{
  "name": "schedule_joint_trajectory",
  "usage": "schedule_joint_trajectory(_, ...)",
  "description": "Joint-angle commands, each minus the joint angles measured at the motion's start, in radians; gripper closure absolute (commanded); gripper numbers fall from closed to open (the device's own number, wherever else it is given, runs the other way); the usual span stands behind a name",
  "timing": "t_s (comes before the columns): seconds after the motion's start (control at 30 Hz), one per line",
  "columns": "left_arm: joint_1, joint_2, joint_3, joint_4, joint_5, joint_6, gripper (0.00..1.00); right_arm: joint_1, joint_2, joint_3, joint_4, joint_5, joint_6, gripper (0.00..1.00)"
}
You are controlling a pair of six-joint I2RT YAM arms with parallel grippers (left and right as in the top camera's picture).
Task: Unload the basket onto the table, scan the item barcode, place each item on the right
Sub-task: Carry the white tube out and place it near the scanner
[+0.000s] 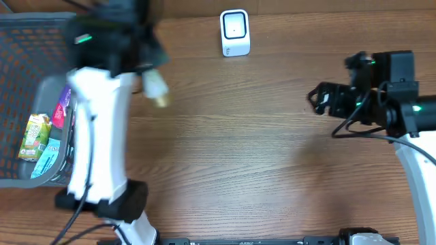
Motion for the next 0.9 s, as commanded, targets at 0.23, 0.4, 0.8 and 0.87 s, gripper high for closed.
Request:
schedule_joint_trajectory(0.23, -0.297, 0.304, -0.227, 0.118, -0.013, -0.457, 0.96, -0.256, -0.005, 0.024, -0.03, 0.169, 0.251, 0.08)
schedule_joint_trajectory(0.4, -0.385, 0.449, -0.227, 0.218, 0.062, -0.462, 0.95, -0.274, -0.005, 0.023, -0.048, 0.169, 0.248, 0.08)
schedule_joint_trajectory(0.8, -0.491, 0.612, -0.224, 0.436, 0.117, -0.323, 0.64, -0.274, -0.004, 0.023, -0.051, 0.172, 0.248, 0.11)
schedule_joint_trajectory(0.87, -0.491, 0.61, -0.206, 0.449, 0.122, -0.265, 0.5, -0.274, -0.004, 0.023, -0.05, 0.172, 0.248, 0.11)
